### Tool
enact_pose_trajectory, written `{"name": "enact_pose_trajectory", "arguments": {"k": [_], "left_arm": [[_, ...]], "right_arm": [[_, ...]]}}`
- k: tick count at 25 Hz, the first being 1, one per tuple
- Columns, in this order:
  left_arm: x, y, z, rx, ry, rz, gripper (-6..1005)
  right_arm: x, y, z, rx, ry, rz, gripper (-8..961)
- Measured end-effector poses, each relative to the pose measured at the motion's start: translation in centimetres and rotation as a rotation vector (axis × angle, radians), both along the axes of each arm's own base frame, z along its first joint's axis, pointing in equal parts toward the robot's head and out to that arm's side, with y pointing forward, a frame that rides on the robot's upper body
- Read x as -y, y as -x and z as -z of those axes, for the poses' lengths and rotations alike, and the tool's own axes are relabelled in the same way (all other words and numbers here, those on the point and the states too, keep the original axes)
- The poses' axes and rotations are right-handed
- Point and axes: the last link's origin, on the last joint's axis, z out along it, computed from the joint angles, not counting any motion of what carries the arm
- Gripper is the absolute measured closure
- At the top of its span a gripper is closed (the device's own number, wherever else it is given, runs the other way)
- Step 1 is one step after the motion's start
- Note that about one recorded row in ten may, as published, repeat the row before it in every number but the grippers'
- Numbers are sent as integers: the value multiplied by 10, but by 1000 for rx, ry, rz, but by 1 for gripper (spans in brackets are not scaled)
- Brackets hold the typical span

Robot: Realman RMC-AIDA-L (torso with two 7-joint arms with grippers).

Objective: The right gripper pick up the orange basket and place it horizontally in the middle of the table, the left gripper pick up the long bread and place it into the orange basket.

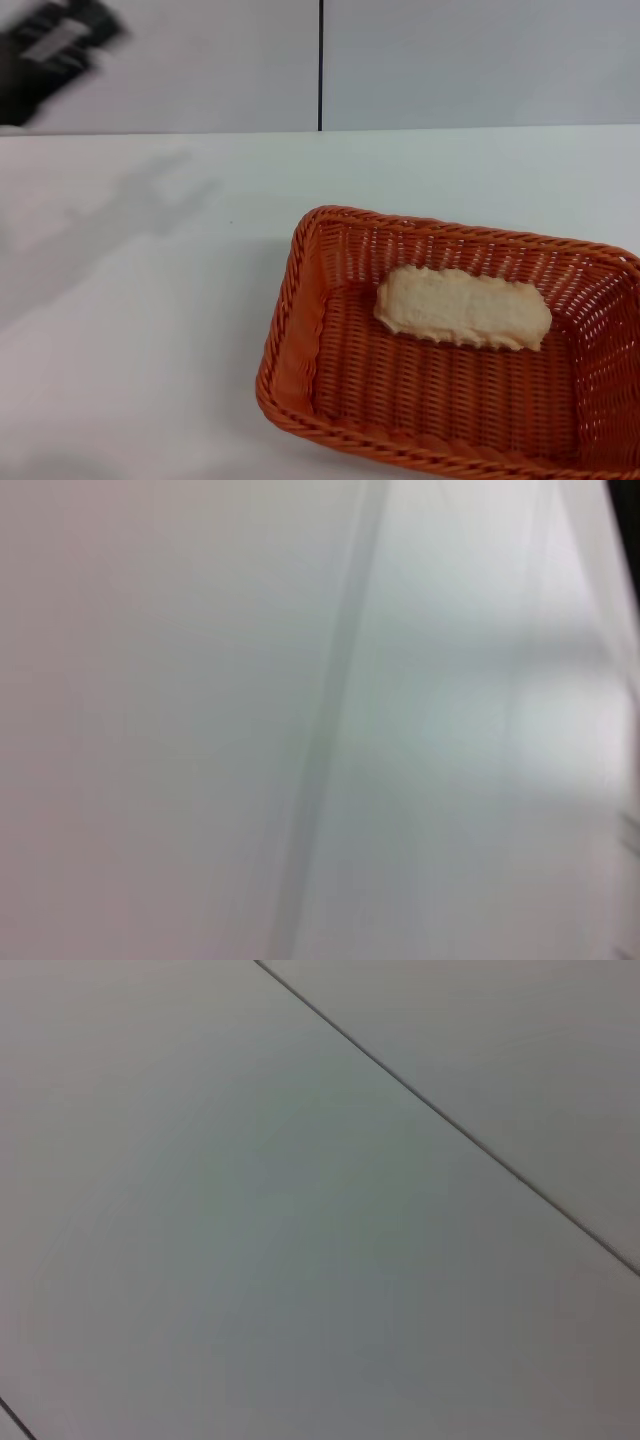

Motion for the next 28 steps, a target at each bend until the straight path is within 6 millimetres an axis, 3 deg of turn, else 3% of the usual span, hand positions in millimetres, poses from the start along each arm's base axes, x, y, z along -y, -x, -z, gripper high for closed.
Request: {"name": "enact_pose_trajectory", "arguments": {"k": [6,12,28], "left_arm": [[39,44,-23,104,-406,-141,302],[69,66,-25,94,-684,-243,304],[92,77,-28,97,-790,-303,304]], "right_arm": [[-6,4,6,-1,-6,-2,358],[-9,6,7,4,-8,-11,359],[-9,8,8,6,-12,-20,359]]}}
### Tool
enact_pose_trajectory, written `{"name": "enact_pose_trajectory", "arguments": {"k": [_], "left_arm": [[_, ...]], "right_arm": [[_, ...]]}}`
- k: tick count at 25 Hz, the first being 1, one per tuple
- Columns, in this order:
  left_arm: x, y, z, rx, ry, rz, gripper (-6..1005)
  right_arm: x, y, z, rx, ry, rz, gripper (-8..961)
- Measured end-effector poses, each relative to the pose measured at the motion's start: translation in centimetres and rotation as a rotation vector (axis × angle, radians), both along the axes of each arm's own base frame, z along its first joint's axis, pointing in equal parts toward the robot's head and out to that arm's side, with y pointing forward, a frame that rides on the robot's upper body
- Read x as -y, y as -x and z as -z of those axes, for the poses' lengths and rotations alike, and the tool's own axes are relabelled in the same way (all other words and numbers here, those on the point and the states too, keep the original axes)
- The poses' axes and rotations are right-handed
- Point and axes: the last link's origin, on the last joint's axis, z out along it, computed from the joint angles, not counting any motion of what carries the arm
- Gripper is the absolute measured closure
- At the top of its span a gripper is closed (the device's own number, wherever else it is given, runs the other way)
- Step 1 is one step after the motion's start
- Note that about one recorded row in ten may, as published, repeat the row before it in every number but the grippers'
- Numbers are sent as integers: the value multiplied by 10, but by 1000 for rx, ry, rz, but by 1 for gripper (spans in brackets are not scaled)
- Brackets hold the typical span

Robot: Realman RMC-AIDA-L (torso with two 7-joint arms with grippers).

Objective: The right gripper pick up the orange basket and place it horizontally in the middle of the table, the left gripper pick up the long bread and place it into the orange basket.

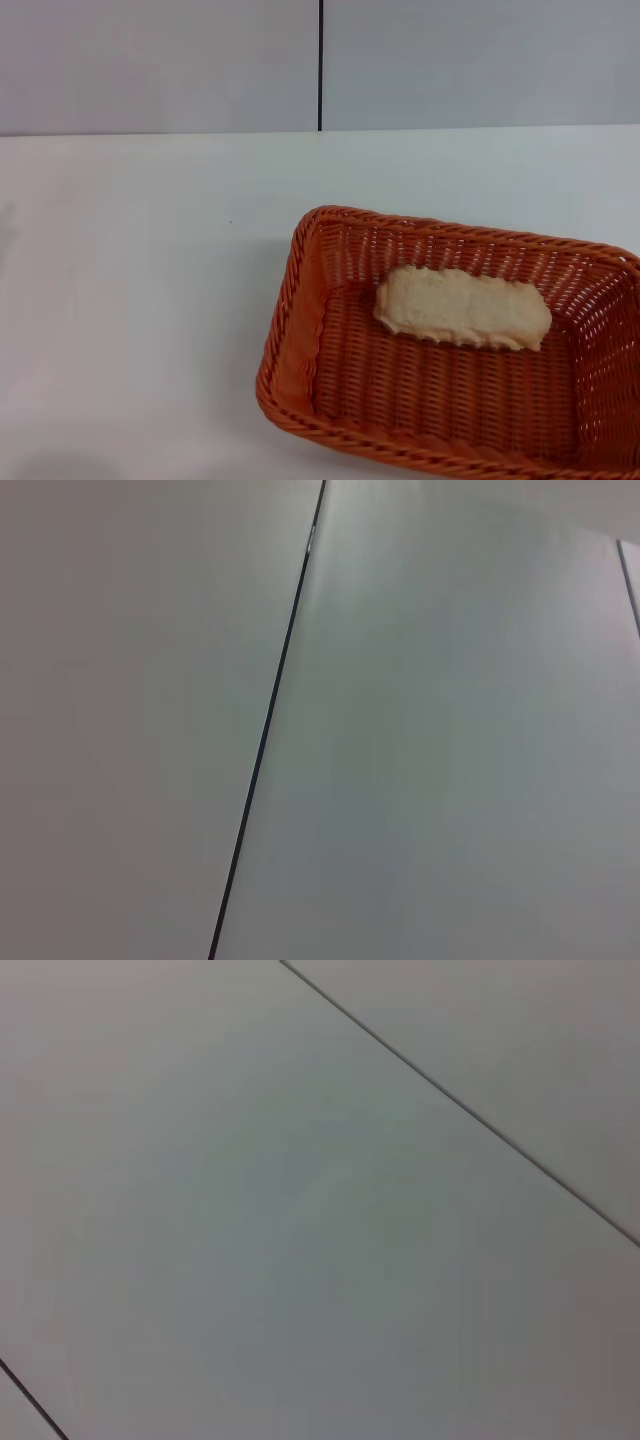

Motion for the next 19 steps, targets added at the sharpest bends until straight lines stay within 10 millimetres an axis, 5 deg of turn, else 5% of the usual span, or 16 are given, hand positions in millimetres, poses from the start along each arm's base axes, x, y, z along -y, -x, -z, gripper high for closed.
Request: {"name": "enact_pose_trajectory", "arguments": {"k": [19], "left_arm": [[-2,-3,-1,7,-2,18,304]], "right_arm": [[-13,6,0,0,0,-32,358]]}}
